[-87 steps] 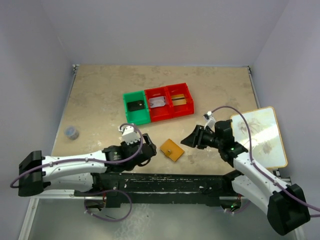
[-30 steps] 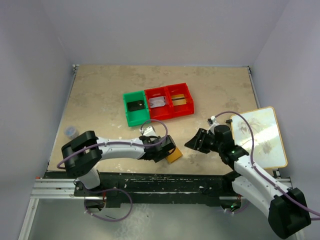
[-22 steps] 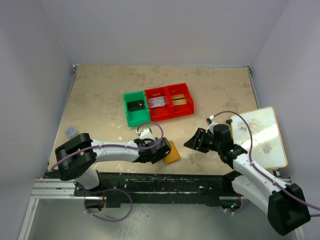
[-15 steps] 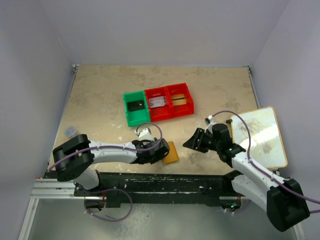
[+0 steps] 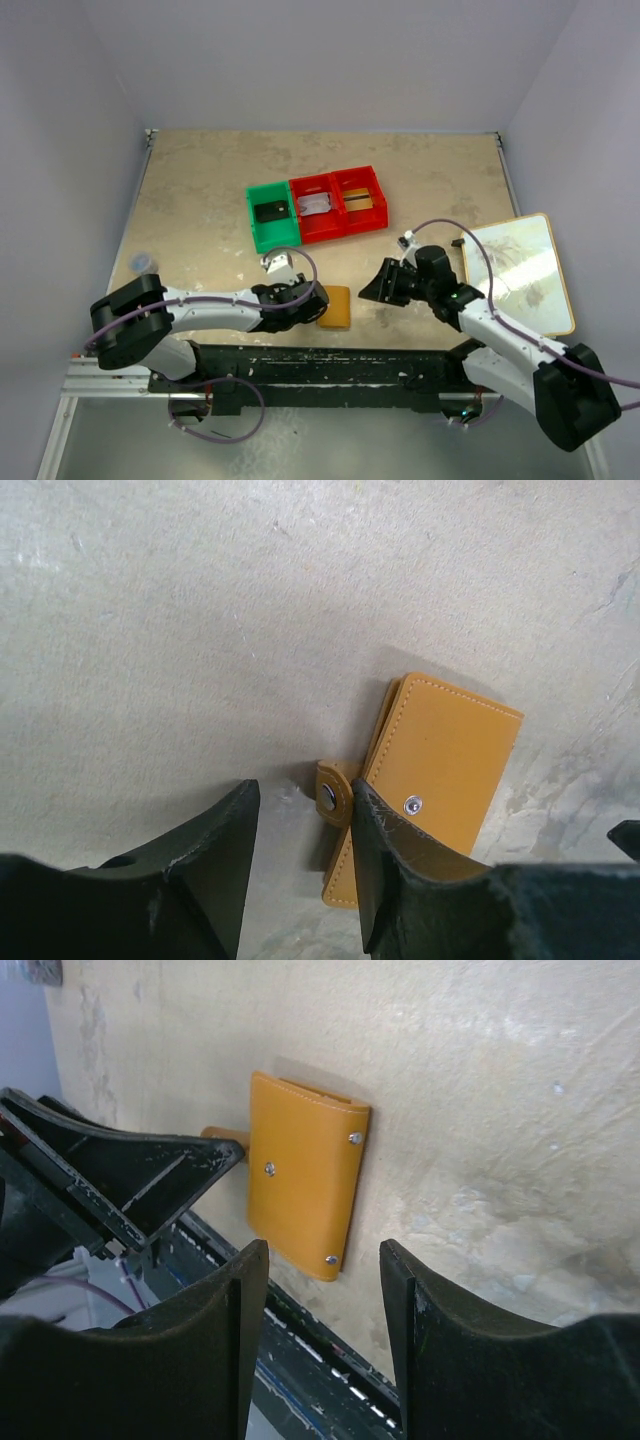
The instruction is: Take the credit cards out of the card holder
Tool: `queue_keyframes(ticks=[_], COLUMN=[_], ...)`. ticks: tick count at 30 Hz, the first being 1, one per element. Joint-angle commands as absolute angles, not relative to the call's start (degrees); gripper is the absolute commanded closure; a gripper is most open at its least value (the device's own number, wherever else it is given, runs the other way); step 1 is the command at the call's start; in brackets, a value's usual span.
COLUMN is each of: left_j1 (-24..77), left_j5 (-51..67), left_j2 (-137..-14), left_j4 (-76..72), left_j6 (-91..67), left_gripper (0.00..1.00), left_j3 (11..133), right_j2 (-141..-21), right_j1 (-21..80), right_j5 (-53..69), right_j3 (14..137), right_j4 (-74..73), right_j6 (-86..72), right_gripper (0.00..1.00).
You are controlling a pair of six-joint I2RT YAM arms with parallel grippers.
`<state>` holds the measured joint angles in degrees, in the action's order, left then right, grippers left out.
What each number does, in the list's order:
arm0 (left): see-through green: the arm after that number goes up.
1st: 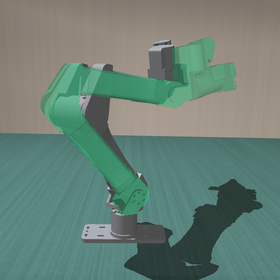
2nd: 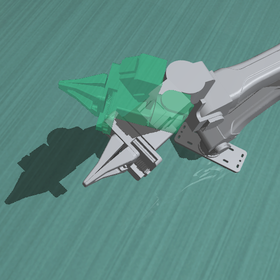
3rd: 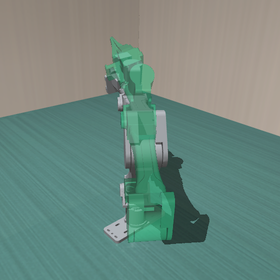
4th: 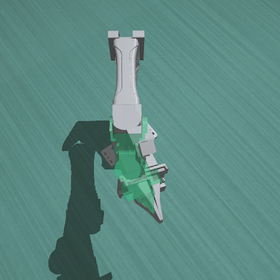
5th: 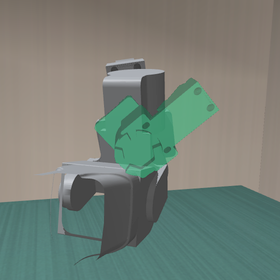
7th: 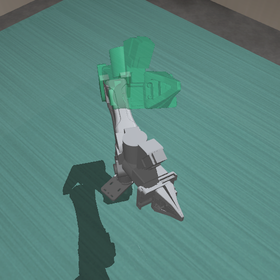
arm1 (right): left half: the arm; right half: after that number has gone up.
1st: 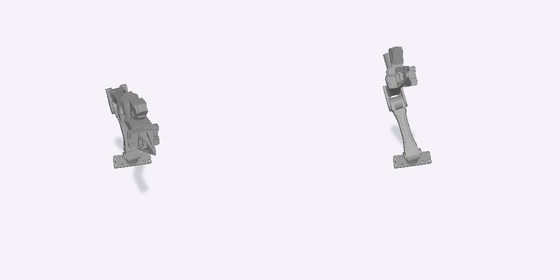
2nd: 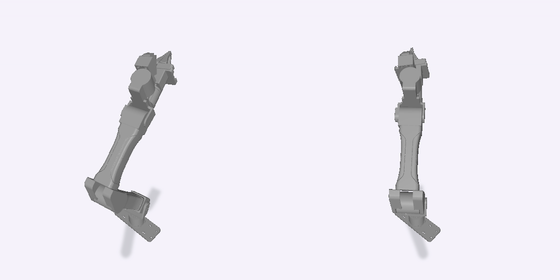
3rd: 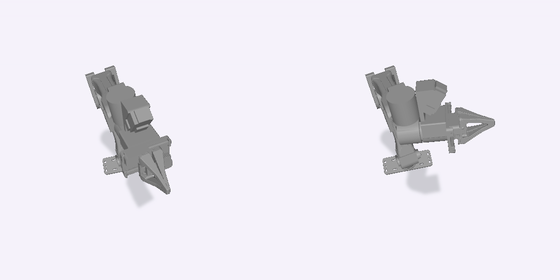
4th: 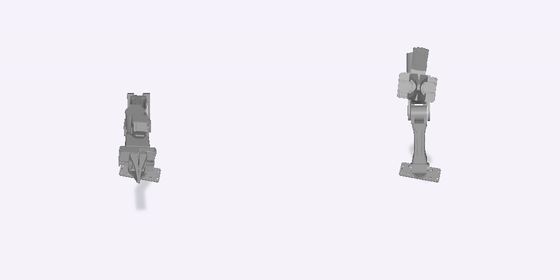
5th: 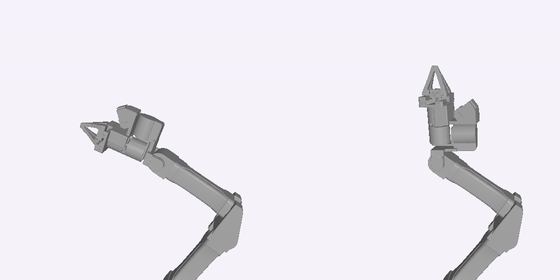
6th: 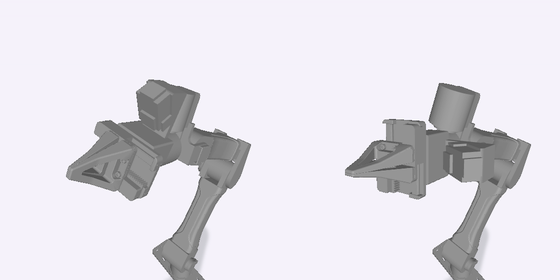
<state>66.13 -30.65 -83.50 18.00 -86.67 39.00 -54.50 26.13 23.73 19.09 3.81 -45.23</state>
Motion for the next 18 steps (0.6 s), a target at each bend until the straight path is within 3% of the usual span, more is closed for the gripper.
queue_keyframes(ticks=[1,10,12,16,18], left_j1=[65.91,65.92,65.92,65.92,65.92], left_j5=[-35.62,-33.77,-32.73,-32.35,-32.65], left_j2=[-82.08,-84.4,-84.73,-85.03,-84.72], left_j4=[17.65,15.98,14.66,13.54,14.19], left_j6=[-81.89,-78.88,-78.93,-78.79,-78.51], left_gripper=[0.61,0.72,0.78,1.0,1.0], left_j3=[41.13,42.31,41.69,41.21,41.62], right_j2=[-59.16,-64.27,-64.37,-65.35,-65.68], right_j1=[30.45,35.38,35.7,36.02,36.28], right_j5=[22.19,16.99,17.13,17.35,17.57], right_j3=[23.95,24.6,24.42,24.17,23.63], right_j4=[5.36,9.47,10.19,10.68,11.54], right_j6=[-43.58,-47.89,-48.37,-49.05,-49.5], right_gripper=[0.48,0.49,0.49,0.49,0.49])
